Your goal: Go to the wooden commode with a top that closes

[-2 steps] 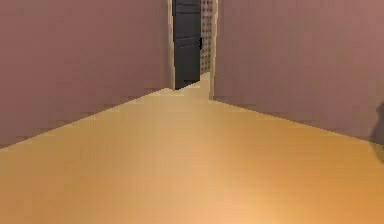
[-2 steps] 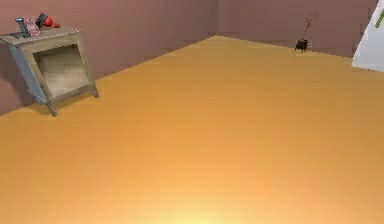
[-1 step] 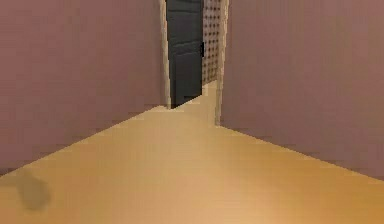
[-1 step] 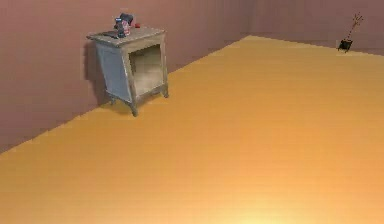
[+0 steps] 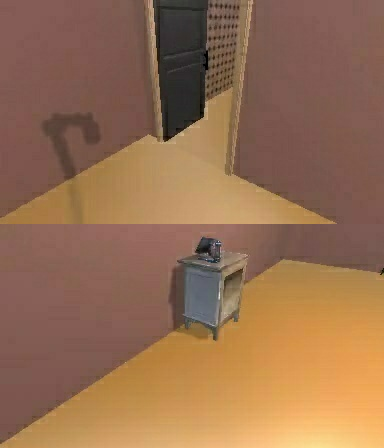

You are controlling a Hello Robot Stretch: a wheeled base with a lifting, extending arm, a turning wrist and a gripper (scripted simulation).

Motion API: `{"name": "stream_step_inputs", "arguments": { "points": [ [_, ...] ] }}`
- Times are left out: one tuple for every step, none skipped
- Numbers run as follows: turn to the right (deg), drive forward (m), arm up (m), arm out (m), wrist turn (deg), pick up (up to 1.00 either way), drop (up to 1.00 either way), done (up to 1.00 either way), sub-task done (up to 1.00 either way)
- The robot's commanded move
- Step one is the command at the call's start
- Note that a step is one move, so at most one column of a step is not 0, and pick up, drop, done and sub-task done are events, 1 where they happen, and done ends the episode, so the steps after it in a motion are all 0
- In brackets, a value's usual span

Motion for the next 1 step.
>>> {"name": "stream_step_inputs", "arguments": {
  "points": [
    [-3.0, 0.0, 0.0, 0.0, 0.0, 0.0, 0.0, 0.0, 0.0]
  ]
}}
